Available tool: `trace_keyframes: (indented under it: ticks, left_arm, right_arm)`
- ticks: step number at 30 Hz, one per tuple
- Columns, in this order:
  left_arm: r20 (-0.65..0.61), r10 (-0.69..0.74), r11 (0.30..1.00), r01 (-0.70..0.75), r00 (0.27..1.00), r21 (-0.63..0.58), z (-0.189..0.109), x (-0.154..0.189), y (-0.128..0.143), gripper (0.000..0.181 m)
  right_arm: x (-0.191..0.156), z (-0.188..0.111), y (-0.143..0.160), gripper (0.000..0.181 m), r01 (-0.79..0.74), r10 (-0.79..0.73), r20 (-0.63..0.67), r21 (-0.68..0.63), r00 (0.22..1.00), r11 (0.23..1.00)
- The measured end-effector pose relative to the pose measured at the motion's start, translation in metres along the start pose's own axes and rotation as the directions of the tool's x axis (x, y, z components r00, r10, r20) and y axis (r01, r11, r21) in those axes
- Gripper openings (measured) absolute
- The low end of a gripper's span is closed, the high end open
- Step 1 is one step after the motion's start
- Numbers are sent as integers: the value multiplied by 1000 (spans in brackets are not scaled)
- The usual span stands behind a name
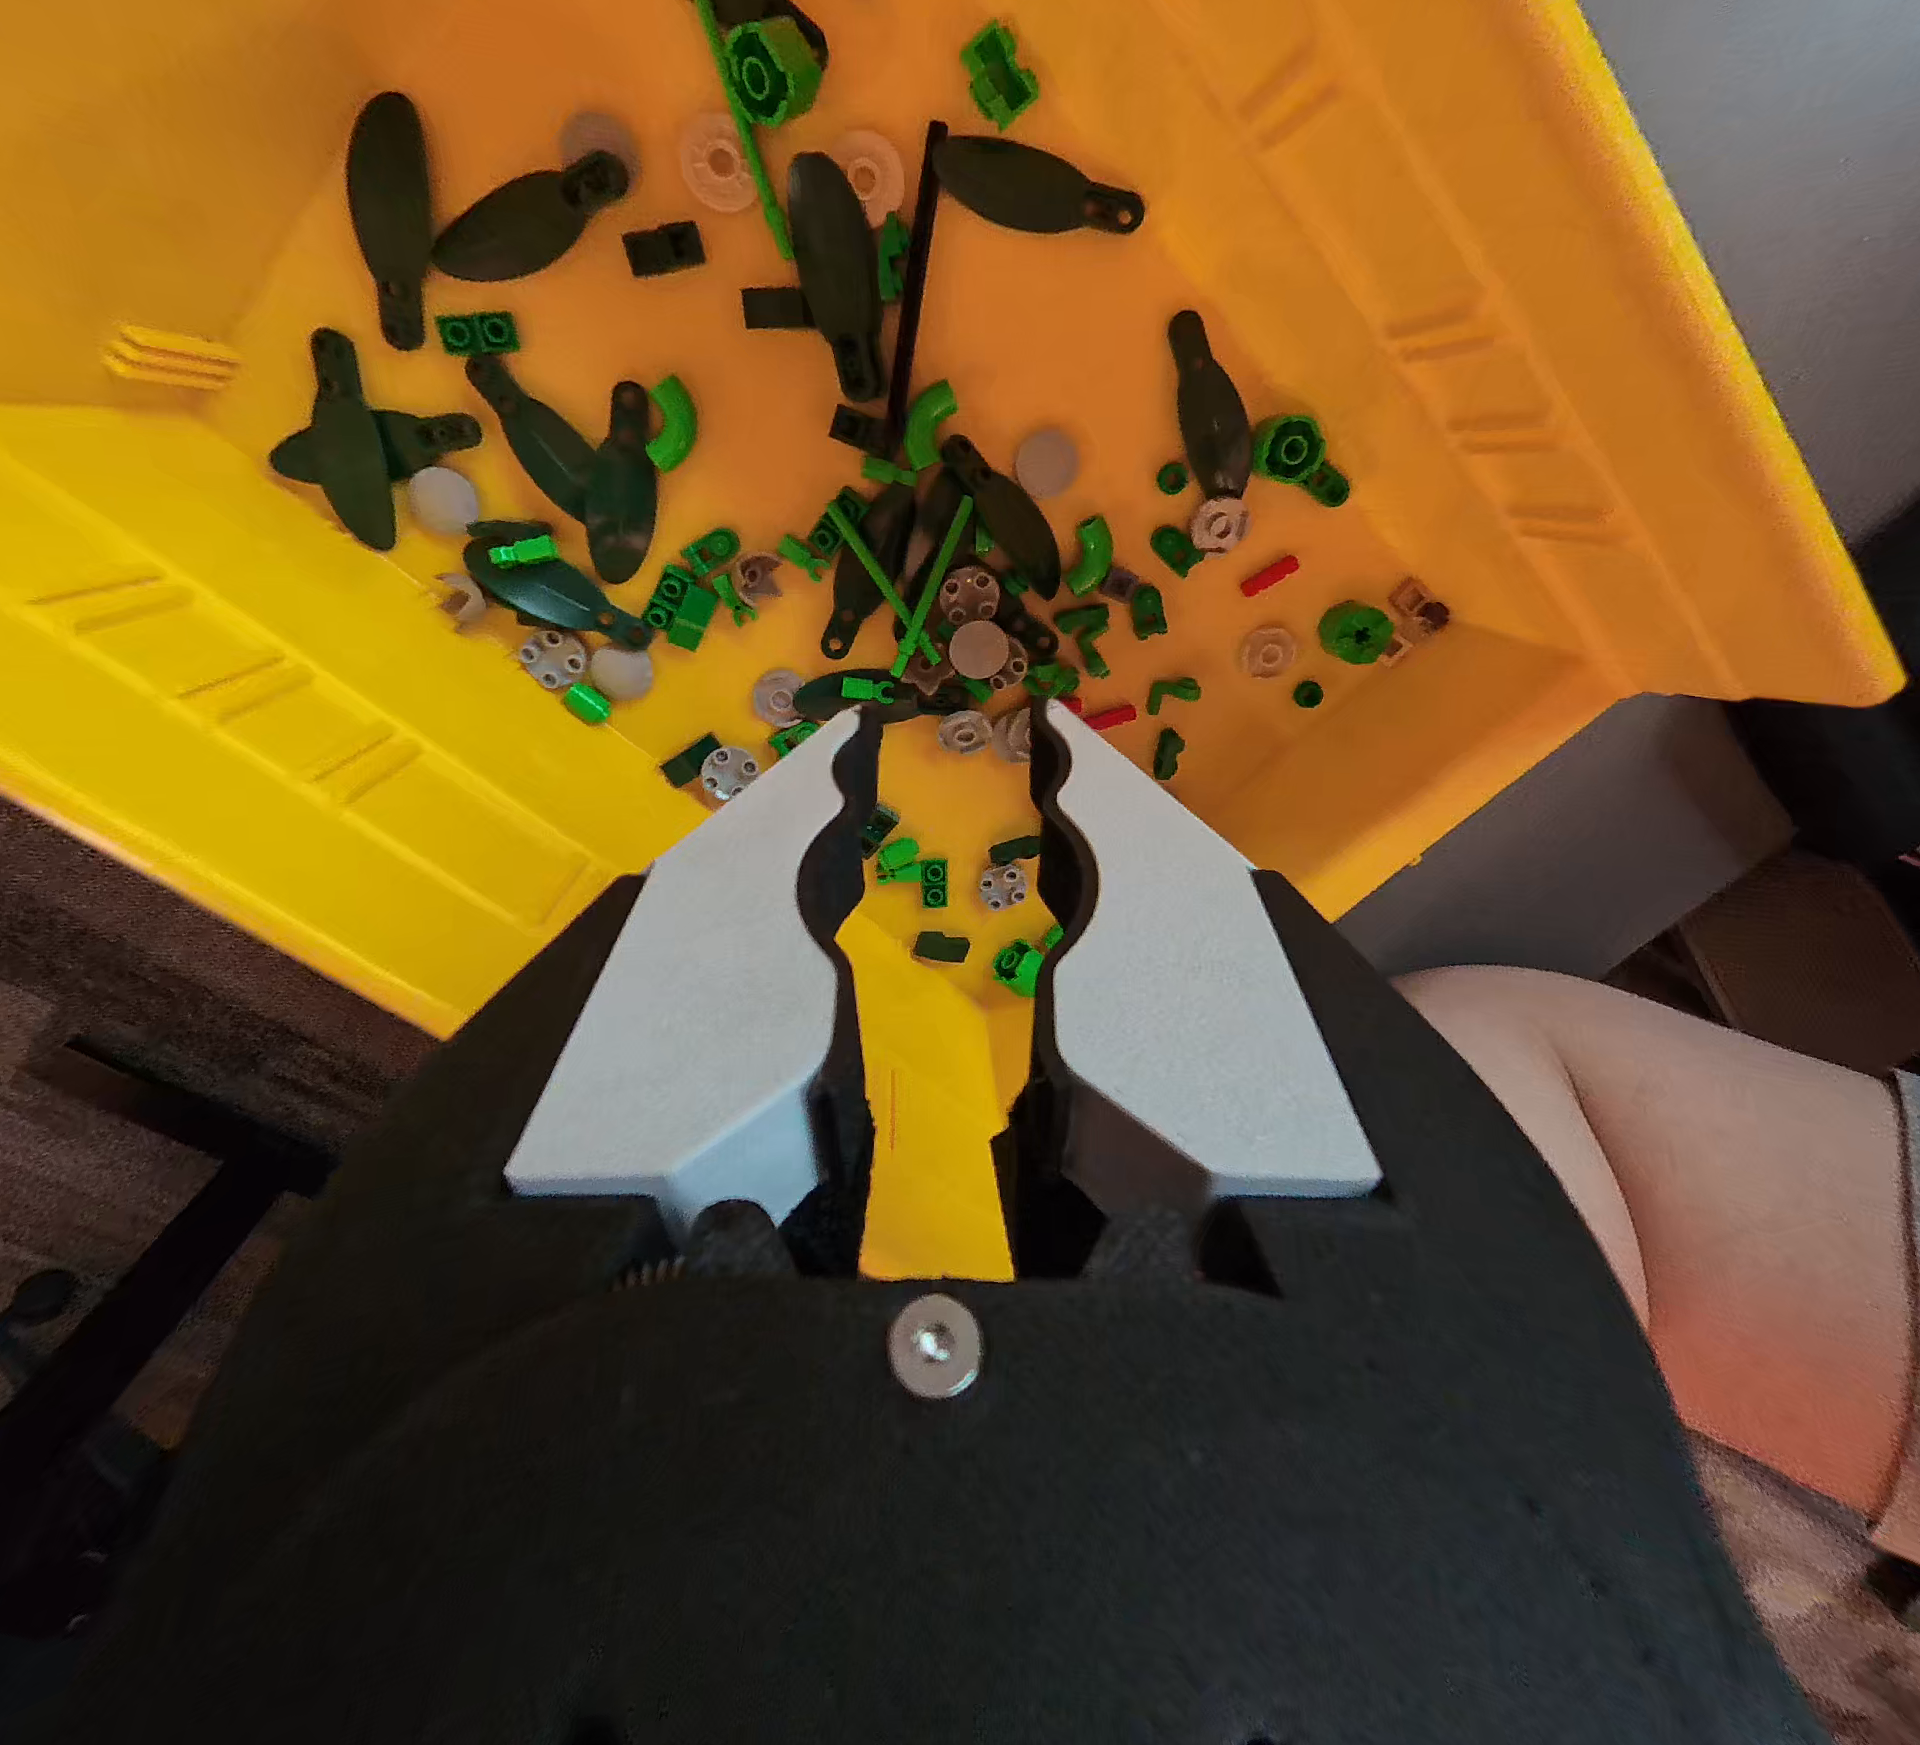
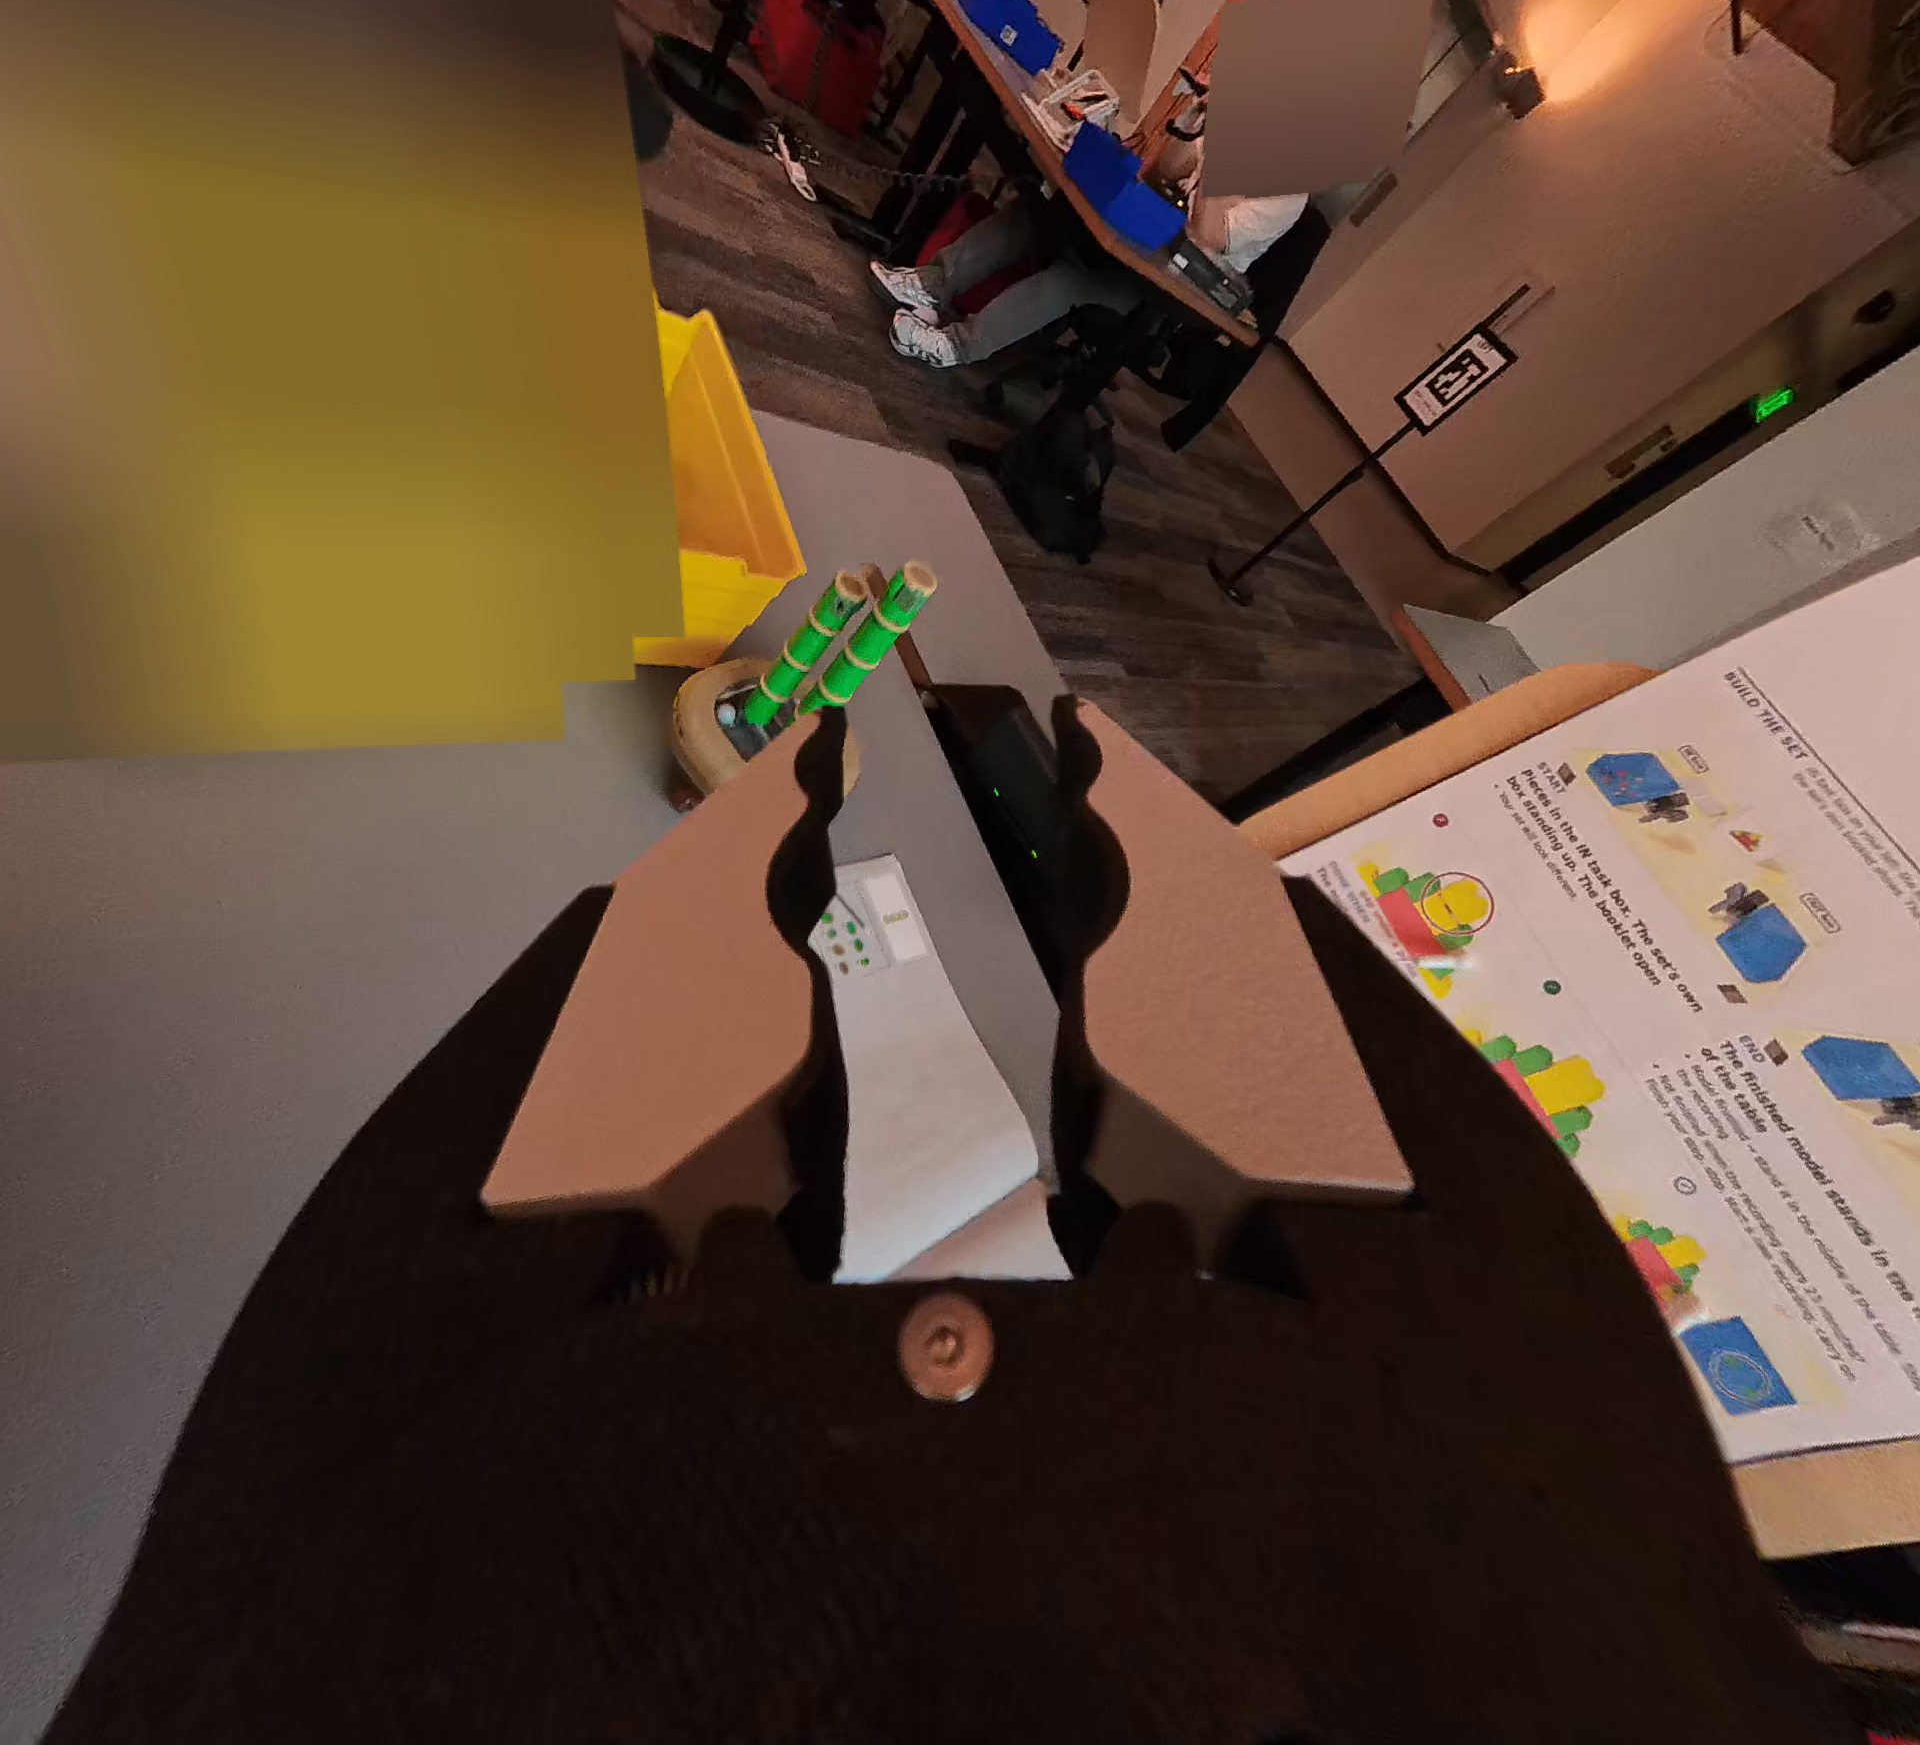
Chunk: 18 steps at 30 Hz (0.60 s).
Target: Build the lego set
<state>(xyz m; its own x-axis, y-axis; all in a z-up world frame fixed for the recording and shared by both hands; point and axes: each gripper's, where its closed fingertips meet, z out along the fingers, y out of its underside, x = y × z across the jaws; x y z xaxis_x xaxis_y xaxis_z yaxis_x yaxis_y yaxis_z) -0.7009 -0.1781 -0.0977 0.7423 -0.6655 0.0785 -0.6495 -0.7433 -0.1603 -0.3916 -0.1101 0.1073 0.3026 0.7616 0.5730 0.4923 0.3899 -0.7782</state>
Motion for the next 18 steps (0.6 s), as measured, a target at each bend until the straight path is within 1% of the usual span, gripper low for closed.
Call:
trace_keyframes:
  ticks: [3, 4, 6, 8, 11, 14, 16, 18]
  left_arm:
    - [-45, 50, 999, -51, 998, -16, 9, 9, -10, 29]
    - [-42, 59, 998, -61, 997, -34, 12, 10, -12, 29]
    - [5, 61, 995, -61, 998, -79, 17, 4, -13, 30]
    - [50, 51, 994, -46, 997, -96, 20, -4, -17, 28]
    - [67, 37, 997, -33, 997, -68, 24, -11, -32, 27]
    - [42, 21, 999, -20, 999, -29, 28, -12, -48, 28]
    - [86, 22, 1000, -20, 996, -22, 31, -22, -54, 29]
    - [91, 21, 1000, -19, 996, -22, 36, -27, -58, 29]
  right_arm:
    - [5, 11, -12, 41, -82, 82, 4, 50, 997, 995]
    - [4, 13, -10, 41, -99, 98, 8, 52, 995, 994]
    - [4, 17, 2, 40, -98, 98, 1, 21, 995, 995]
    - [4, 20, 14, 40, -87, 87, -2, -10, 996, 996]
    - [2, 26, 25, 40, -98, 99, 13, -31, 995, 995]
    - [0, 31, 33, 40, -90, 91, 25, -53, 996, 995]
    - [1, 33, 36, 40, -77, 79, 21, -67, 997, 995]
    - [2, 32, 37, 40, -75, 76, 19, -66, 997, 995]
